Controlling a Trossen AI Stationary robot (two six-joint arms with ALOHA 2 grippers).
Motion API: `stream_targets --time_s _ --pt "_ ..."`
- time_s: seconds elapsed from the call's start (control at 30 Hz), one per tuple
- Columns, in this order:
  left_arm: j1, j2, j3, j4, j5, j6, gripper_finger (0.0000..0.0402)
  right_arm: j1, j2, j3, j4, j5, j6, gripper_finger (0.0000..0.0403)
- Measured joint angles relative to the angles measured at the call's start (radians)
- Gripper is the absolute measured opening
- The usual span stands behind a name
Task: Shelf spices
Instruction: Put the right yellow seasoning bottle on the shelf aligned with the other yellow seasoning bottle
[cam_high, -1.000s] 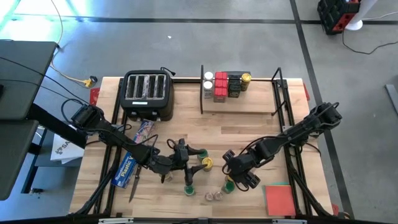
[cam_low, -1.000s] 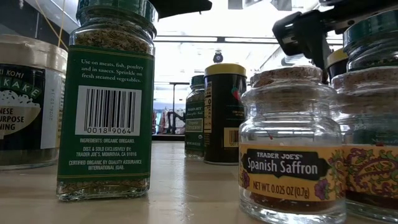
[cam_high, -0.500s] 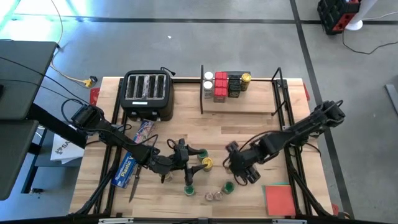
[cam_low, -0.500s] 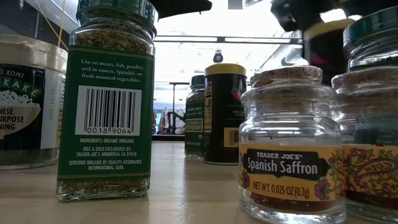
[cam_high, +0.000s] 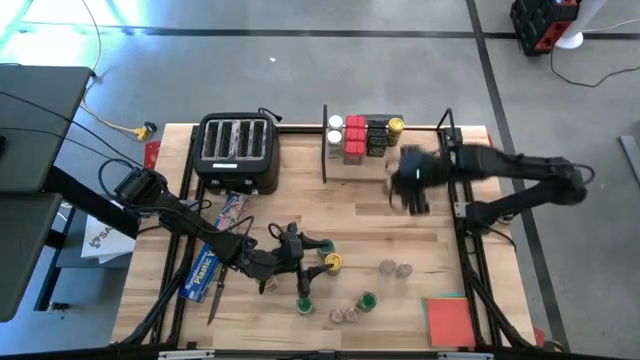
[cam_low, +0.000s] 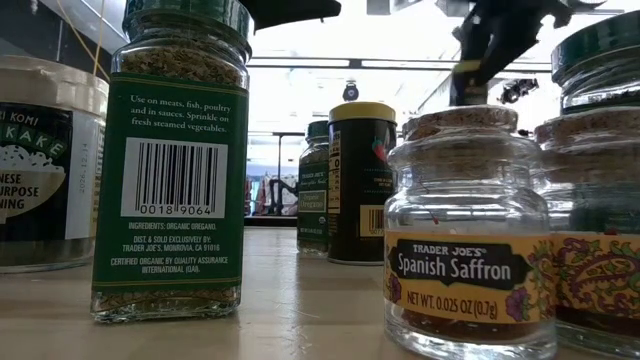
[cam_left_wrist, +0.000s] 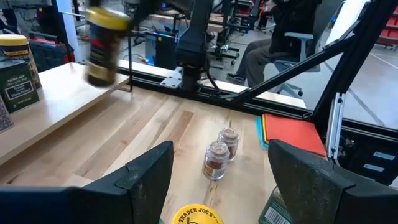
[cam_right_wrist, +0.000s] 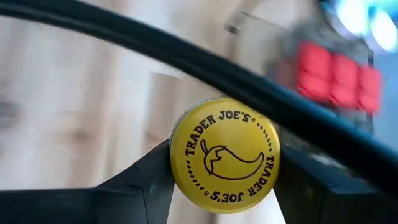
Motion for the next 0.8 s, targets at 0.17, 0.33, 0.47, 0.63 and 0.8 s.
stream_targets --time_s 0.17,0.33,0.47,0.63,0.8 --pt "0.001 0.0 0.0 0.005 0.0 0.0 0.0259 -0.311 0.005 -0.005 0.053 -0.165 -0.113 0.0213" --pt "0.0 0.0 0.0 0.006 0.002 0.0 0.0259 -0.501 0.03 -0.059 0.145 -0.286 -0.17 0.0213" --pt "0.0 0.0 0.0 0.006 0.003 -0.006 0.0259 -0.564 0.064 -0.109 0.19 -0.303 -0.192 0.0213" --pt "0.0 0.0 0.0 0.006 0.004 -0.006 0.0259 -0.606 0.1 -0.145 0.23 -0.305 -0.219 0.0213" --pt "0.0 0.0 0.0 0.006 0.005 -0.009 0.0259 -0.644 0.131 -0.153 0.253 -0.306 -0.223 0.022"
